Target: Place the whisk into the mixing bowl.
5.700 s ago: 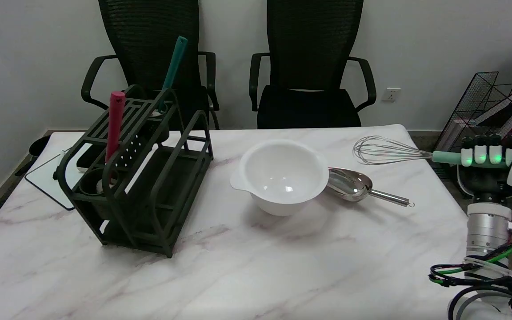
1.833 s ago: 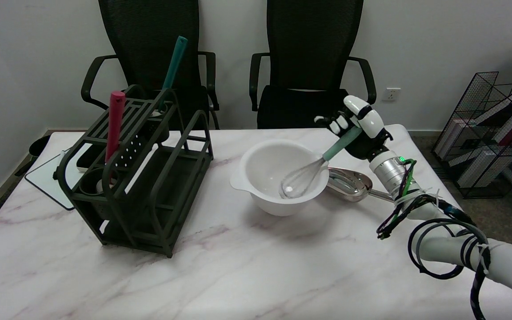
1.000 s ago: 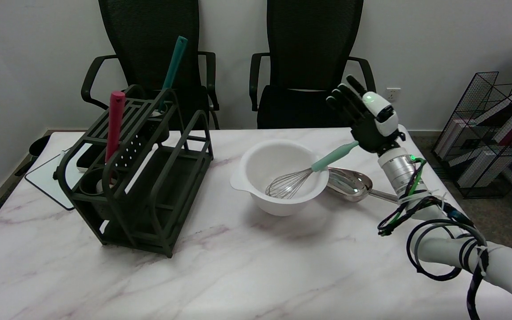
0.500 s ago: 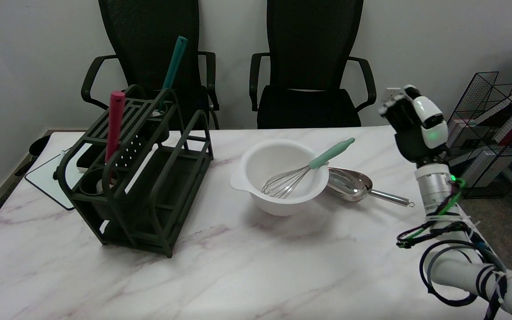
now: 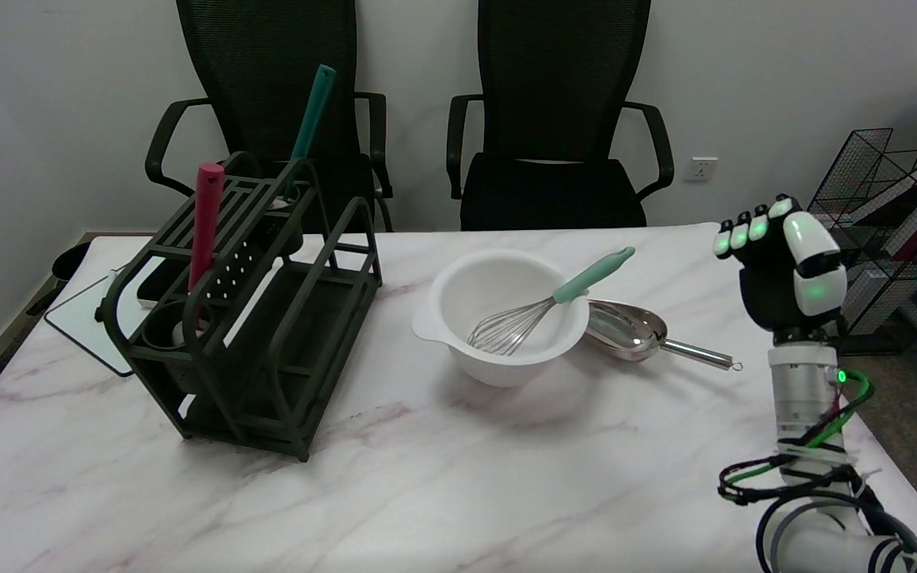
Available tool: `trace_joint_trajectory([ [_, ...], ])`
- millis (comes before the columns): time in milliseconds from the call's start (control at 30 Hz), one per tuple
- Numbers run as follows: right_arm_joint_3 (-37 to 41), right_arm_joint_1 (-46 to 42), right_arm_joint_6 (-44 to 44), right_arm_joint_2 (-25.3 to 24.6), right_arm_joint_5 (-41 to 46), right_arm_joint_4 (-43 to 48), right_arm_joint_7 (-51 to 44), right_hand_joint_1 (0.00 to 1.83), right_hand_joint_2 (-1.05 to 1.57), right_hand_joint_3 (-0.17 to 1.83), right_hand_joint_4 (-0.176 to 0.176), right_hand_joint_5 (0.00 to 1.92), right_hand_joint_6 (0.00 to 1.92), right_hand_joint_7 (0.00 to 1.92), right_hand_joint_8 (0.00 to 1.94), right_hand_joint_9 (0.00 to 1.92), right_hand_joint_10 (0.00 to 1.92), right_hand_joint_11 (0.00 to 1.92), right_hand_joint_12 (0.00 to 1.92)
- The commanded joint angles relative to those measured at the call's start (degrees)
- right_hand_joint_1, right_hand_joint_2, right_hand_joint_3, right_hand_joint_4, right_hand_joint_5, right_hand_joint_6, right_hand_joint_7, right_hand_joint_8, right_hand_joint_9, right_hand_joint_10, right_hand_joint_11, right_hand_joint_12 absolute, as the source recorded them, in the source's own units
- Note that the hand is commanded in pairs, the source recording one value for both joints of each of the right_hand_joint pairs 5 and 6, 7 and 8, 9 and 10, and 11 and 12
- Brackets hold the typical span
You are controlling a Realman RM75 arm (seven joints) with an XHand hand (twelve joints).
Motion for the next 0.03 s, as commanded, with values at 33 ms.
trace_joint_trajectory([
  [33,-9.2,-12.95,12.16,-3.95,3.96,-13.06,-20.72,0.93,0.69,1.03,0.0,1.07,1.07,1.23,1.23,1.24,1.24,1.22,1.22],
])
